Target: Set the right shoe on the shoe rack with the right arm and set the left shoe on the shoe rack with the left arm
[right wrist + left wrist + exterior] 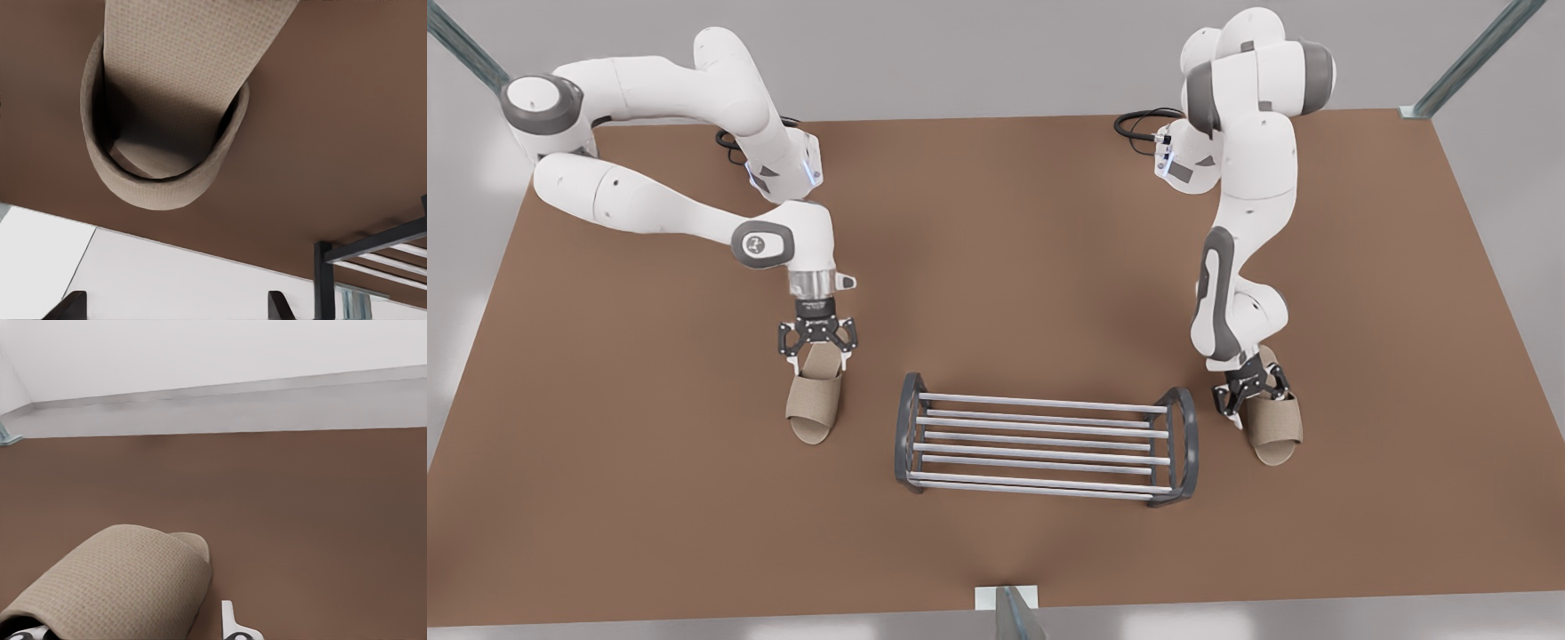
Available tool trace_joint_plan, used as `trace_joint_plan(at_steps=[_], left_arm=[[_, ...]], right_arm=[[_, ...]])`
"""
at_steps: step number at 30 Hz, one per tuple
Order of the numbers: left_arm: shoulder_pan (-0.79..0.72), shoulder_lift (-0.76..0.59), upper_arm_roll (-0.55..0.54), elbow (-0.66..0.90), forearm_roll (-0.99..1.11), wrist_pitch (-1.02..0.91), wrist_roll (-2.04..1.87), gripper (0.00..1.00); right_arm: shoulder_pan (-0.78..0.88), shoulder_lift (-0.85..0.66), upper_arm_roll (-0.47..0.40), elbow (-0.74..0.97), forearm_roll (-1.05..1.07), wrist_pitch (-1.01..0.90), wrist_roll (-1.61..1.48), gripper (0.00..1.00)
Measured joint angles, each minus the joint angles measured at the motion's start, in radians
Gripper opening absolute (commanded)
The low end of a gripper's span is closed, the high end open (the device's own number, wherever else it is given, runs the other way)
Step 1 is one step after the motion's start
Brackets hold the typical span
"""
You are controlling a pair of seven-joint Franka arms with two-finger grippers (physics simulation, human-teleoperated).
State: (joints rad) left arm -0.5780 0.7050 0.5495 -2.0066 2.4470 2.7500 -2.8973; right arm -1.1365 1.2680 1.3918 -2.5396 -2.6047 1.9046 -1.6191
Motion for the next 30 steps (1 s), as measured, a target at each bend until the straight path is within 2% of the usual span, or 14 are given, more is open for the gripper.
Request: trace_joint_plan(at_steps=[5,7,8,10,12,14,15,16,17,21,26,30], left_arm=[[0.001,0.006,-0.005,0.003,0.0,0.001,0.0,1.0],[0.0,0.006,-0.005,0.005,-0.001,0.001,0.0,0.93],[-0.002,0.006,-0.005,0.005,-0.001,0.001,0.0,0.86],[-0.003,0.003,-0.004,0.006,-0.002,0.001,0.0,0.83],[-0.003,-0.005,-0.004,0.005,-0.003,0.002,0.0,0.75],[-0.006,-0.012,-0.003,0.004,-0.004,0.003,0.0,0.7],[-0.006,-0.014,-0.002,0.004,-0.004,0.004,0.0,0.66],[-0.006,-0.014,-0.002,0.004,-0.004,0.004,0.0,0.48],[-0.005,-0.015,-0.002,0.004,-0.005,0.005,0.0,0.38],[-0.004,-0.015,-0.002,0.003,-0.006,0.01,0.0,0.22],[-0.005,-0.067,-0.001,0.014,-0.008,0.045,0.0,0.21],[-0.003,-0.208,0.016,0.029,-0.008,0.126,0.0,0.21]], right_arm=[[0.056,0.043,-0.071,-0.021,-0.054,-0.134,0.051,1.0],[0.08,0.054,-0.108,-0.023,-0.079,-0.17,0.078,1.0],[0.09,0.06,-0.123,-0.022,-0.091,-0.185,0.093,1.0],[0.103,0.067,-0.136,-0.019,-0.106,-0.208,0.12,1.0],[0.116,0.074,-0.152,-0.016,-0.116,-0.225,0.149,1.0],[0.124,0.082,-0.162,-0.012,-0.13,-0.236,0.176,1.0],[0.129,0.084,-0.165,-0.006,-0.135,-0.241,0.19,1.0],[0.136,0.085,-0.168,-0.001,-0.14,-0.245,0.204,1.0],[0.14,0.086,-0.17,0.002,-0.143,-0.248,0.217,1.0],[0.154,0.087,-0.174,0.016,-0.151,-0.256,0.265,1.0],[0.189,0.091,-0.181,0.063,-0.158,-0.261,0.312,1.0],[0.207,0.092,-0.183,0.088,-0.162,-0.263,0.341,1.0]])
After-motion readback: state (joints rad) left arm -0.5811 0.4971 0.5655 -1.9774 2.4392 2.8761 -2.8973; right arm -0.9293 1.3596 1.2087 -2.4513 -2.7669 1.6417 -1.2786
